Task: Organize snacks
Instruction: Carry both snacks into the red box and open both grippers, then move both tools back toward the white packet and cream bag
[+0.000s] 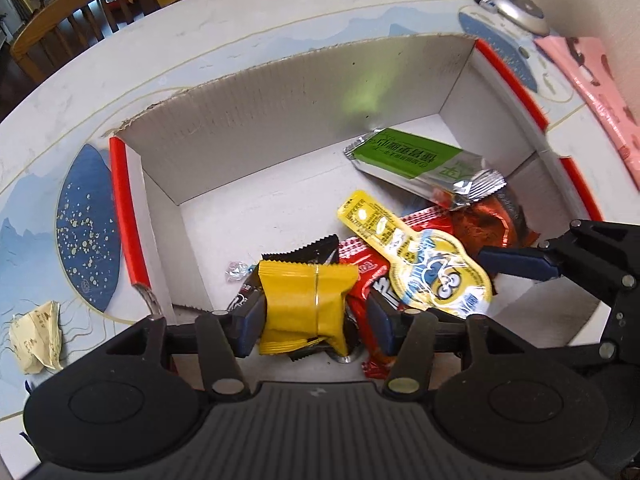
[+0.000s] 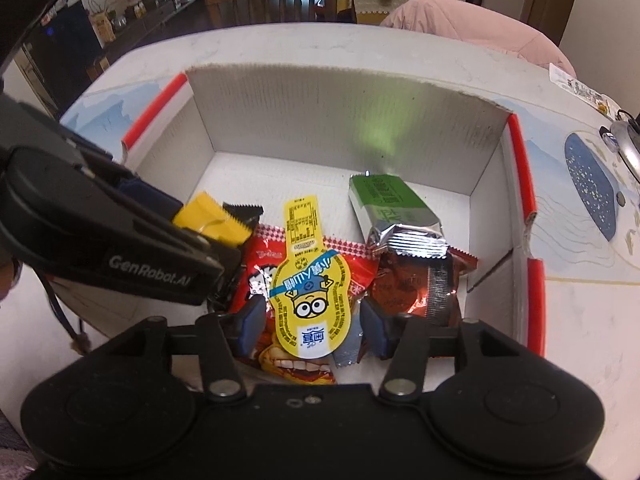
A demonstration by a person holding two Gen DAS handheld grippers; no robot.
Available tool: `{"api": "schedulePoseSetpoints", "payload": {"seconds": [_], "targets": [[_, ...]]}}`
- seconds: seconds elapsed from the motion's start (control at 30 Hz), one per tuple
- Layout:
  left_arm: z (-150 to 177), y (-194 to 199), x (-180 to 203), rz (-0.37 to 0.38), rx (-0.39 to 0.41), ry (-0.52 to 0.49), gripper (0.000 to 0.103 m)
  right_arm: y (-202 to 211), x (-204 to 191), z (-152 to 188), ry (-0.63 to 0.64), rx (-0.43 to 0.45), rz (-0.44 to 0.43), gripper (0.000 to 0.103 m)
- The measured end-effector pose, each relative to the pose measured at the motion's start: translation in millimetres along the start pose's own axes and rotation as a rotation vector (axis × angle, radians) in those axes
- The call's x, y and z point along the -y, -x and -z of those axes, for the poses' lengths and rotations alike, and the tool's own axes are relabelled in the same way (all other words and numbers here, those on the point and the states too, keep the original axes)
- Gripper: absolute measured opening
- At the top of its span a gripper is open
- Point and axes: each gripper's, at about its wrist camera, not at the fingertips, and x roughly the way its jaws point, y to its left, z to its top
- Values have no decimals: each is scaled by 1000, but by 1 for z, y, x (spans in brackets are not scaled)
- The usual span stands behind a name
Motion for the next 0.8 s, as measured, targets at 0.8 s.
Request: {"api": "schedulePoseSetpoints", "payload": {"seconds": [0.8], "targets": [[54, 96, -36, 32, 238, 92, 55, 61, -18, -16, 66, 148, -129, 58]]}}
